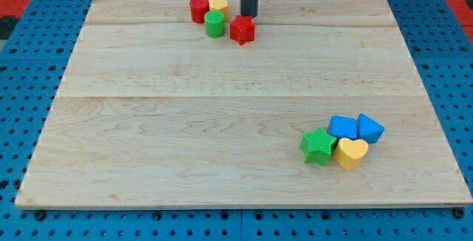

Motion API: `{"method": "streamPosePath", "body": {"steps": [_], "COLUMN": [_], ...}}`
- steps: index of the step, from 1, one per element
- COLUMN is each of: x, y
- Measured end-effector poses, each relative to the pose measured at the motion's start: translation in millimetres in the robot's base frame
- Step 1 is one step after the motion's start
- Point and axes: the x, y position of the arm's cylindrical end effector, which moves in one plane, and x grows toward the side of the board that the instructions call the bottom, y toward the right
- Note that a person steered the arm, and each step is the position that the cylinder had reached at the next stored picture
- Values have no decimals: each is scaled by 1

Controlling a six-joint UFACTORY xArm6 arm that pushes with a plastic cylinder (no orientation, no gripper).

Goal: Push the red star below the green circle

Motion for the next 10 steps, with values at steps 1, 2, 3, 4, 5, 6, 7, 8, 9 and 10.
{"method": "streamPosePath", "body": {"steps": [1, 2, 3, 4, 5, 6, 7, 8, 9, 10], "x": [-30, -21, -8, -6, -2, 12, 5, 33, 54, 55], "y": [-8, -43, -67, -71, -47, -32, -15, 9, -19, -19]}}
